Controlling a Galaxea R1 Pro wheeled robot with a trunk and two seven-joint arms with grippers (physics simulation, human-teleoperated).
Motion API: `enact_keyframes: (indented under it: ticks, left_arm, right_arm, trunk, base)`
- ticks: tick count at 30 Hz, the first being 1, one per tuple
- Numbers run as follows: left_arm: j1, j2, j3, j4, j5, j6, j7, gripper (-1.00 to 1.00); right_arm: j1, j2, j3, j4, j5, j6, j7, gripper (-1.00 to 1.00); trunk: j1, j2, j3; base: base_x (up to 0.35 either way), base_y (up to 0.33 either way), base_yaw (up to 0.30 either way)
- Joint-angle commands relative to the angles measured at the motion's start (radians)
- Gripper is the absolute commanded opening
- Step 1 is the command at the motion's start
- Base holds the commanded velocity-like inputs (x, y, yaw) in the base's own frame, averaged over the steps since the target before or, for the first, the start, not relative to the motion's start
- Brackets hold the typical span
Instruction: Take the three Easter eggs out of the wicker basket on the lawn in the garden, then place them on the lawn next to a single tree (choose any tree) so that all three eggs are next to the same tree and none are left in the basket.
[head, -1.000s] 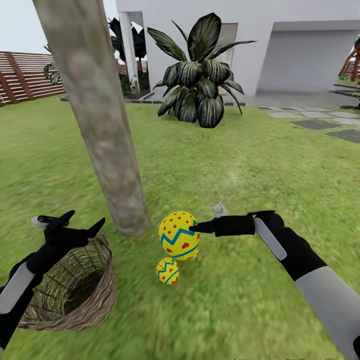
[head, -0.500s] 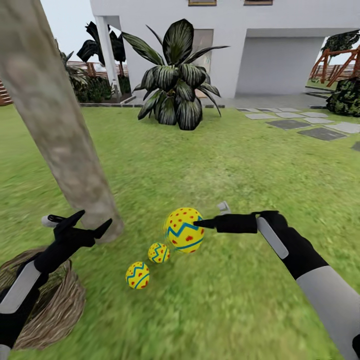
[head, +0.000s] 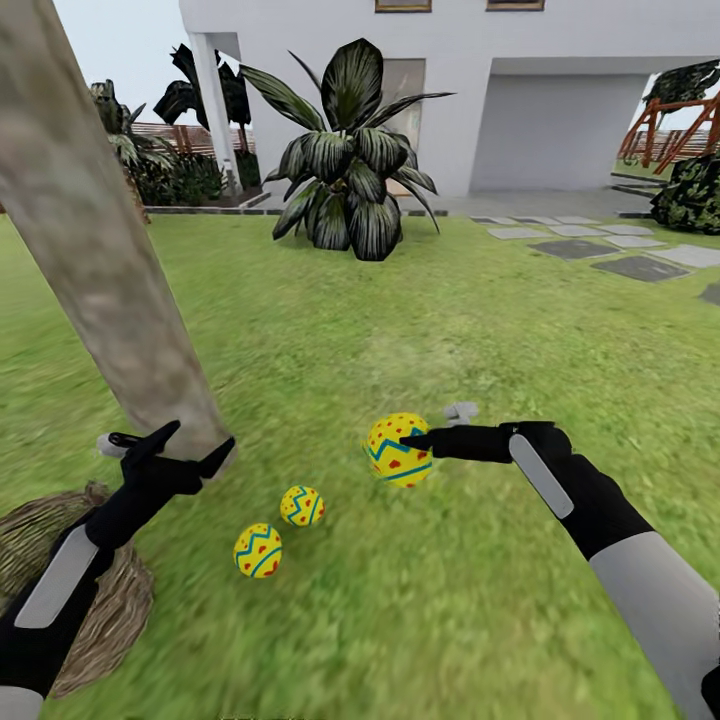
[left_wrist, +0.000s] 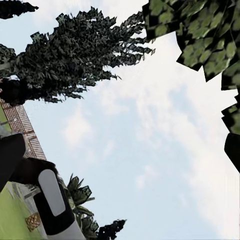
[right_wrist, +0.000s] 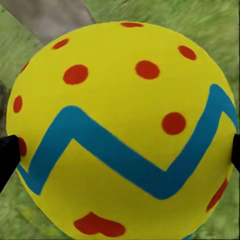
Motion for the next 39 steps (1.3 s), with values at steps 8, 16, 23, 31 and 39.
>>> enact_keyframes:
  ticks: [8, 16, 23, 31, 39]
  left_arm:
    - [-0.001, -0.01, 0.001, 0.002, 0.002, 0.005, -0.001, 1.0]
    - [-0.001, -0.033, 0.0, 0.003, 0.0, 0.004, -0.001, 1.0]
    - [-0.001, -0.052, 0.0, 0.003, -0.002, 0.003, 0.0, 1.0]
    - [-0.001, -0.063, -0.002, 0.003, -0.001, 0.002, 0.036, 1.0]
    - [-0.001, -0.089, -0.001, 0.003, 0.0, 0.001, 0.08, 1.0]
  right_arm:
    - [0.0, 0.043, 0.007, -0.002, 0.0, 0.002, -0.296, -1.0]
    - [0.0, 0.11, 0.148, -0.001, 0.048, 0.002, -0.536, -1.0]
    - [0.0, 0.112, 0.152, -0.001, 0.049, 0.001, -0.538, -1.0]
    - [0.0, 0.118, 0.153, 0.004, 0.05, 0.001, -0.539, -1.0]
    - [0.0, 0.119, 0.154, 0.006, 0.064, 0.001, -0.54, -1.0]
  trunk:
    - [0.0, 0.0, -0.001]
    - [0.0, 0.0, -0.001]
    - [0.0, 0.0, -0.001]
    - [0.0, 0.0, -0.001]
    - [0.0, 0.0, -0.001]
  base:
    - [0.031, -0.314, 0.281]
    - [0.073, -0.083, 0.292]
    - [0.001, -0.002, 0.292]
    - [0.137, -0.188, 0.293]
    - [0.216, -0.254, 0.293]
